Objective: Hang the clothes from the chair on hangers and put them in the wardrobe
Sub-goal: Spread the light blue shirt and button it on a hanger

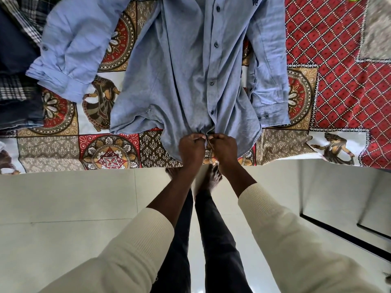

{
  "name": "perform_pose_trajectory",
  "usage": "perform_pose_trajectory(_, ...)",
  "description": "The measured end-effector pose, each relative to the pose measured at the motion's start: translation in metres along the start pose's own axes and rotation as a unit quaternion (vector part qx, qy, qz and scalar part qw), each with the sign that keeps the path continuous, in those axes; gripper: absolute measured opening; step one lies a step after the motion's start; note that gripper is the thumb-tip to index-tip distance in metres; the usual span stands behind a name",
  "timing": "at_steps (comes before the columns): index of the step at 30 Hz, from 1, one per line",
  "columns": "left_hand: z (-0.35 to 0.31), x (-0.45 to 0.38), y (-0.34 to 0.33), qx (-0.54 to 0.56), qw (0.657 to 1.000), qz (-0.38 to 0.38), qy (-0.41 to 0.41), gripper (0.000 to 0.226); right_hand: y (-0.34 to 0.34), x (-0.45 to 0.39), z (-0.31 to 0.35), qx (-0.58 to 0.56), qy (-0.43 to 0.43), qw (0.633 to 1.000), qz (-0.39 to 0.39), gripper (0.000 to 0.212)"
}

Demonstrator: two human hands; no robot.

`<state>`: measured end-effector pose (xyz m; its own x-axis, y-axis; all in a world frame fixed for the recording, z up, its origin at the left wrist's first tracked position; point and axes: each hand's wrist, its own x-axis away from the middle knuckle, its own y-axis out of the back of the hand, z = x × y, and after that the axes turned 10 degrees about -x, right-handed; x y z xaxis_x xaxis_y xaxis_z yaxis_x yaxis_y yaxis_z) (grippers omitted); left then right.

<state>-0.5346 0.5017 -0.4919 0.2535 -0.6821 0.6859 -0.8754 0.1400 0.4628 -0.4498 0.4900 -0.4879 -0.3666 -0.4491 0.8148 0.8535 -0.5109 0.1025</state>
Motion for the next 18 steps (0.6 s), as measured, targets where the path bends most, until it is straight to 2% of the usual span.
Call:
perform_pose_trajectory(4, 0.003, -0.01, 0.002, 0.116, 0.986, 0.071, 0.093, 0.023, 0.009, -0.002, 0.008, -0.007, -0.041, 0.999, 0.019, 0.018)
perform_pose_trajectory(6, -0.002, -0.01, 0.004, 0.134, 0.98, 0.098, 0.108, 0.023, 0.012, -0.003, 0.01, -0.013, -0.045, 0.999, 0.017, 0.016)
perform_pose_trajectory(11, -0.012, -0.014, 0.013, 0.068, 0.989, 0.117, 0.068, 0.016, 0.011, -0.002, 0.011, 0.023, -0.033, 0.999, 0.034, 0.003)
perform_pose_trajectory(15, -0.014, -0.013, 0.021, 0.037, 0.987, 0.149, 0.044, 0.012, 0.004, 0.0, 0.004, 0.029, 0.063, 0.998, 0.013, 0.025)
perform_pose_trajectory(18, -0.014, -0.019, 0.022, 0.003, 0.988, 0.155, 0.028, 0.009, 0.004, 0.003, -0.002, 0.053, 0.109, 0.993, 0.006, 0.013)
